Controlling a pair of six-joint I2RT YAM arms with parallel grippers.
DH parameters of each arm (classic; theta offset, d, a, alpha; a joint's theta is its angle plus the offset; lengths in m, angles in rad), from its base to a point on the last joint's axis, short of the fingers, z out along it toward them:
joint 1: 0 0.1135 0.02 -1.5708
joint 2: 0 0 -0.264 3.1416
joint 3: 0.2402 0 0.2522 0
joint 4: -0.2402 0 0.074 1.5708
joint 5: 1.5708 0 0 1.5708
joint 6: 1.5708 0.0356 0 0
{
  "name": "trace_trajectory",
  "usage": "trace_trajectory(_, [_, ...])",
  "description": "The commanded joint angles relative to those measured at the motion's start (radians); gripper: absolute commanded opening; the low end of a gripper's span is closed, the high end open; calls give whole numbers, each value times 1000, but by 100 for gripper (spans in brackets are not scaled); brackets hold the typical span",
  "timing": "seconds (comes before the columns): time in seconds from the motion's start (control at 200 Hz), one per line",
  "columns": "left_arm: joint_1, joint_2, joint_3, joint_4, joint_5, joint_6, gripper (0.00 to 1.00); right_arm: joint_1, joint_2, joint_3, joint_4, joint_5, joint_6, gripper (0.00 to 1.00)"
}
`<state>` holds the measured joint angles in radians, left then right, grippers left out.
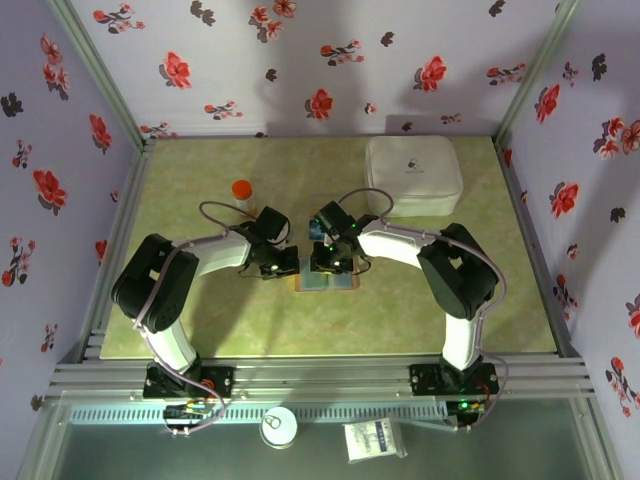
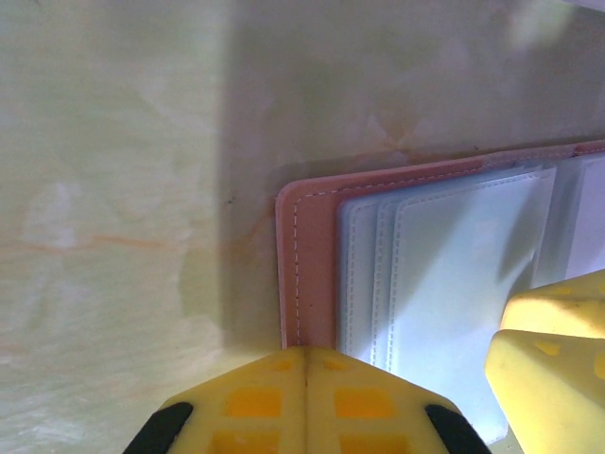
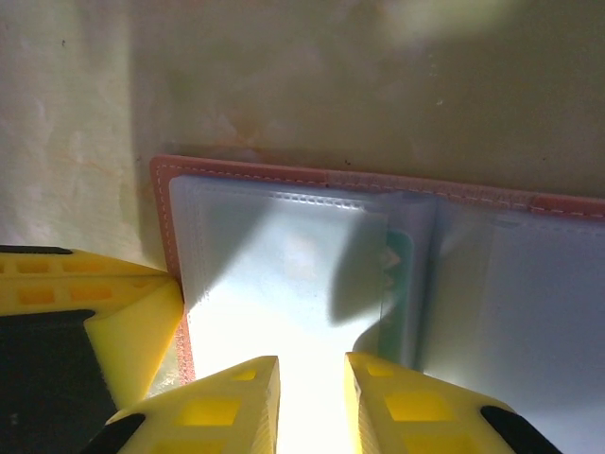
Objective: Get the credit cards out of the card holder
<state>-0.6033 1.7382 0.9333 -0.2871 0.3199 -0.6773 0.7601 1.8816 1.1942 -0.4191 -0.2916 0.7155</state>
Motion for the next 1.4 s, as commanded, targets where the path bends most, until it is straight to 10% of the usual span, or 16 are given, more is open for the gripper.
trace_trajectory(0.0, [-4,9,12,-63,-48,23,4,-6,-4,-15,-44,35,1,25])
trace_trajectory(1.395, [-3,-133,-16,-24,-19,-79,5,-66,-100,-191,136,-41,38,14])
